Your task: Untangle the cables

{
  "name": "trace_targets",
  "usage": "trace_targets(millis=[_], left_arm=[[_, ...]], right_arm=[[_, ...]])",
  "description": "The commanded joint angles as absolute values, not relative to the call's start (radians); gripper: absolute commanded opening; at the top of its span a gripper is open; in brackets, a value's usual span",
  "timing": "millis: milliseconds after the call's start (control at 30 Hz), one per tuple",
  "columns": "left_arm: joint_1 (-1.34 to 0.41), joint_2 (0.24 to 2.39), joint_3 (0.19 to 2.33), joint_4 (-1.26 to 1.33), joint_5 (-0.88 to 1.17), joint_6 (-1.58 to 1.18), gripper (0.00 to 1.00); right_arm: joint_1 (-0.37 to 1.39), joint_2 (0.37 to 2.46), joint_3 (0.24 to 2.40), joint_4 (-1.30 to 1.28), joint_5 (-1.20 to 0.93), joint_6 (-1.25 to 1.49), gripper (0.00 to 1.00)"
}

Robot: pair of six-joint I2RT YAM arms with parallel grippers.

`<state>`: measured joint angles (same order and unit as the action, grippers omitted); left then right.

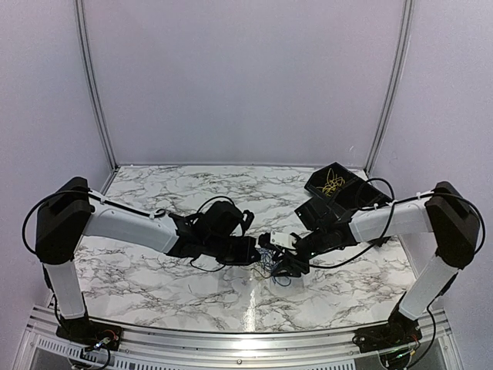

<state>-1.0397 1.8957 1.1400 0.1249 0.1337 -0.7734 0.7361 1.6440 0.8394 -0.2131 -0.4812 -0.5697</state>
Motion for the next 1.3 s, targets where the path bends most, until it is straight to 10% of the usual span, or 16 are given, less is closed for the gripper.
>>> trace_targets(millis=[0,433,1267], left_arm=[[-1.036,1.865,1.146,0.114,0.138,-0.734,0.00],[-1.040,1.405,1.126,-0.066,-0.164,-0.610,0.00],[-1.043,1.043,1.410,-0.357,-0.472,-0.389,0.00]], right_arm=[[0.744,1.659,0.861,-0.170,-0.420,-0.535,0.54],[0.737,1.734,0.885,-0.193,-0.388,-0.515,0.24],[0.691,1.763,0.907,-0.218,-0.374,-0.505,0.22]])
